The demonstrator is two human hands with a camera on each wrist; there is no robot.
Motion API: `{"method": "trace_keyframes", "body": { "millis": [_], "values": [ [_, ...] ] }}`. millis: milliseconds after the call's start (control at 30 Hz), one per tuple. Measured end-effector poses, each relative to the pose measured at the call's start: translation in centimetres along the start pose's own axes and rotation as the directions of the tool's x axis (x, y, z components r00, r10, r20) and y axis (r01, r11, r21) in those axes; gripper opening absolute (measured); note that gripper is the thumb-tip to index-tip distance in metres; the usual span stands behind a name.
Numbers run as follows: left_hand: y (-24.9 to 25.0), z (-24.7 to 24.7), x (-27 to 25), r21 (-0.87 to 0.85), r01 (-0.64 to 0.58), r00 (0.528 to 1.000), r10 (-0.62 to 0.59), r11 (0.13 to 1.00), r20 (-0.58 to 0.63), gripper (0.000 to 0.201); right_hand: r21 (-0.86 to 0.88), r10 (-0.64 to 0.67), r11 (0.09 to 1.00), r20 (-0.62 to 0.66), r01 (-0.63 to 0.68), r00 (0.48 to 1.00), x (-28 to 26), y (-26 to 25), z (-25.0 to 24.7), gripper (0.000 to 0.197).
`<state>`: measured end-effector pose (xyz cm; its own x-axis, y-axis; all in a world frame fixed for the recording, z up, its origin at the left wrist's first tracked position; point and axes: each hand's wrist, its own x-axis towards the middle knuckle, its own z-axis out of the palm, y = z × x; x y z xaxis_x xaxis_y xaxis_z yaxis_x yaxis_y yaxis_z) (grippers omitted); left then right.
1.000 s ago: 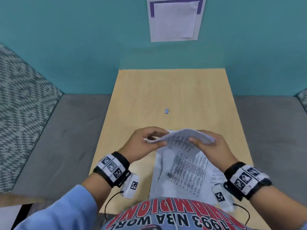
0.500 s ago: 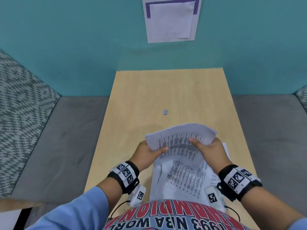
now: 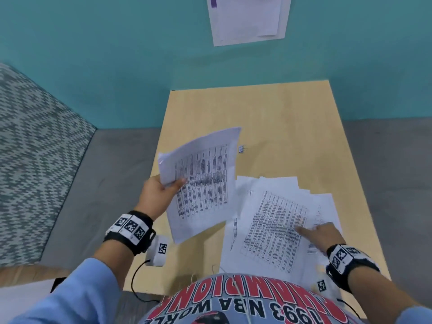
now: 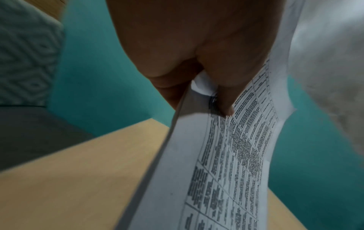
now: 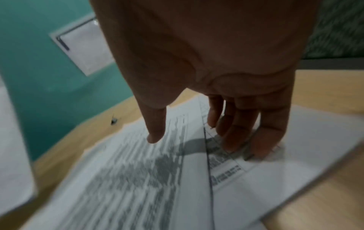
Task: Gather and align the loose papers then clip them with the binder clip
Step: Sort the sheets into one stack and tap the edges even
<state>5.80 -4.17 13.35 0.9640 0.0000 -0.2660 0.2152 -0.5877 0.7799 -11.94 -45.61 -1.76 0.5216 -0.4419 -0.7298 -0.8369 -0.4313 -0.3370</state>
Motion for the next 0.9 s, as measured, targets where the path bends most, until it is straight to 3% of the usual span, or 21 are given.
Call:
{"method": "trace_keyframes", "body": {
  "millis": [100,167,200,300,400,467,533,700,800,900],
  "values": [
    [-2.1,-1.8,-0.5,0.009,0.053,0.999,-0.052,0.999,-0.015,0.012,-0.187,0.104,0.977,-0.029,-0.108,0.994,5.6,4.5,4.3,0.107],
    [-3.7,-2.4,-0.8,0.024,0.075,0.997,-0.075,0.997,-0.010,0.017,-0.219,0.111,0.968,-0.077,-0.125,0.991,5.1,3.6,5.4,0.123],
    [-4.1,-2.6,-1.1,0.036,0.074,0.997,-0.074,0.997,-0.002,0.019,-0.213,0.098,0.970,-0.096,-0.116,0.991,3.5,2.2,5.1,0.119],
    [-5.4,-2.2,-1.4,0.058,0.051,0.998,-0.053,0.997,0.030,0.021,-0.163,0.020,0.986,-0.080,-0.032,0.997,0.6,-0.6,4.2,0.081],
    [-5.7,-1.2,-1.6,0.097,0.033,0.997,-0.040,0.995,0.072,0.032,-0.050,0.043,0.997,-0.190,-0.053,0.981,0.3,-0.2,4.6,0.095],
    [-5.5,-0.9,-1.4,0.120,0.026,0.995,-0.038,0.992,0.094,0.034,-0.092,0.075,0.991,-0.232,-0.098,0.970,0.5,0.2,4.6,0.106],
    [-5.4,-0.7,-1.2,0.124,0.009,0.993,-0.023,0.992,0.114,0.033,-0.119,0.098,0.984,-0.243,-0.129,0.965,1.2,0.9,4.6,0.105],
    [-5.5,-0.9,-1.4,0.120,0.011,0.994,-0.024,0.993,0.110,0.035,-0.089,0.090,0.990,-0.157,-0.105,0.984,0.1,-0.2,3.4,0.064],
    [-5.3,-1.0,-1.6,0.087,0.034,0.993,-0.044,0.996,0.112,0.043,0.002,-0.042,0.999,-0.150,0.043,0.988,-1.2,-0.6,3.3,0.035],
    [-4.6,-0.8,-1.1,0.090,0.020,0.993,-0.030,0.996,0.114,0.032,0.100,-0.205,0.969,-0.194,0.227,0.959,-2.9,-0.1,2.7,0.020]
  ]
}}
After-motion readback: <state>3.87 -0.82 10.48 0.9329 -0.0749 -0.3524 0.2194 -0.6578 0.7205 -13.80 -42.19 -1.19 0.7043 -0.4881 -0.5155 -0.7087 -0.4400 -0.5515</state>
